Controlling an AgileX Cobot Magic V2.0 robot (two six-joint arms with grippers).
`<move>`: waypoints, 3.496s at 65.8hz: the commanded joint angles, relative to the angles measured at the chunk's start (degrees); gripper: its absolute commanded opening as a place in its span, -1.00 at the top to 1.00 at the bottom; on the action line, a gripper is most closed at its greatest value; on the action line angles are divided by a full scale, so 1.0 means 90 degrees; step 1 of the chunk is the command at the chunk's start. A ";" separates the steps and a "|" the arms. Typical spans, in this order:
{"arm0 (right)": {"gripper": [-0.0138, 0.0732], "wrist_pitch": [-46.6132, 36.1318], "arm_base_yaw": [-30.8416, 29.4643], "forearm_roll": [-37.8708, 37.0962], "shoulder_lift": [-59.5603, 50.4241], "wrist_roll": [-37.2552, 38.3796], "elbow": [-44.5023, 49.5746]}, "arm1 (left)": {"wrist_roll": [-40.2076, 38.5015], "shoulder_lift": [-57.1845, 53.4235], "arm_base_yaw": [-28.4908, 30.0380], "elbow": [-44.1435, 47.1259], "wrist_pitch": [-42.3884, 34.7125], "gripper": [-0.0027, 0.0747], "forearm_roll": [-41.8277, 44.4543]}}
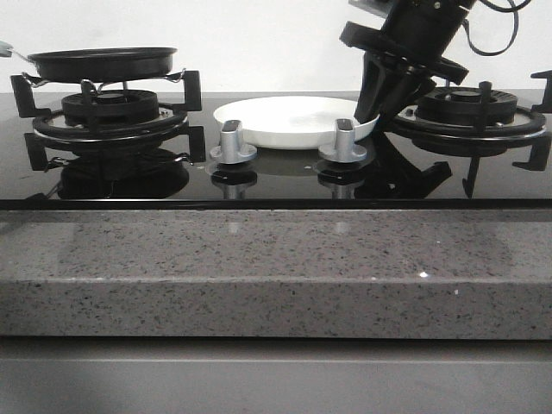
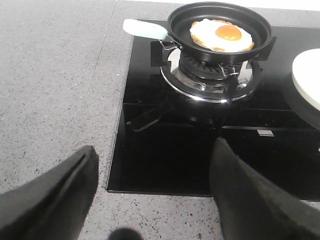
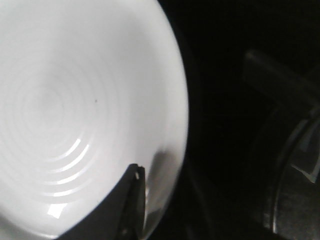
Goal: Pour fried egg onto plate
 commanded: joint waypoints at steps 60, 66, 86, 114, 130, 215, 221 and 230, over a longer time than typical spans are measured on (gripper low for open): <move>0.83 0.0741 -0.0001 0.1302 -0.0475 0.0479 -0.2598 | -0.0013 0.0038 0.0016 -0.0173 -0.0433 -0.31 -0.0059; 0.83 0.0741 0.0048 0.1087 -0.0588 0.0864 -0.2591 | -0.0013 0.0038 0.0016 -0.0173 -0.0433 -0.31 -0.0059; 0.83 0.0747 0.0628 0.0212 -0.1466 0.0918 -0.1720 | -0.0013 0.0038 0.0016 -0.0173 -0.0433 -0.31 -0.0059; 0.83 0.0052 0.0815 0.0190 -0.2881 0.0635 0.1299 | -0.0013 0.0038 0.0016 -0.0173 -0.0433 -0.31 -0.0059; 0.83 -0.0727 0.0832 0.0118 -0.2969 0.0604 0.2641 | -0.0013 0.0038 0.0016 -0.0173 -0.0433 -0.31 -0.0059; 0.83 -0.1002 0.0832 0.0118 -0.2955 0.0604 0.3155 | 0.0449 0.2340 0.0016 -0.2300 0.1489 -0.73 -0.0013; 0.83 -0.1002 0.0832 0.0118 -0.2955 0.0604 0.3155 | 0.0582 0.2981 0.0059 -0.2819 0.1718 -0.73 0.0014; 0.83 -0.1002 0.0832 0.0118 -0.2955 0.0604 0.3155 | 0.0734 0.3787 0.0485 -0.3561 0.1898 -0.73 -0.0279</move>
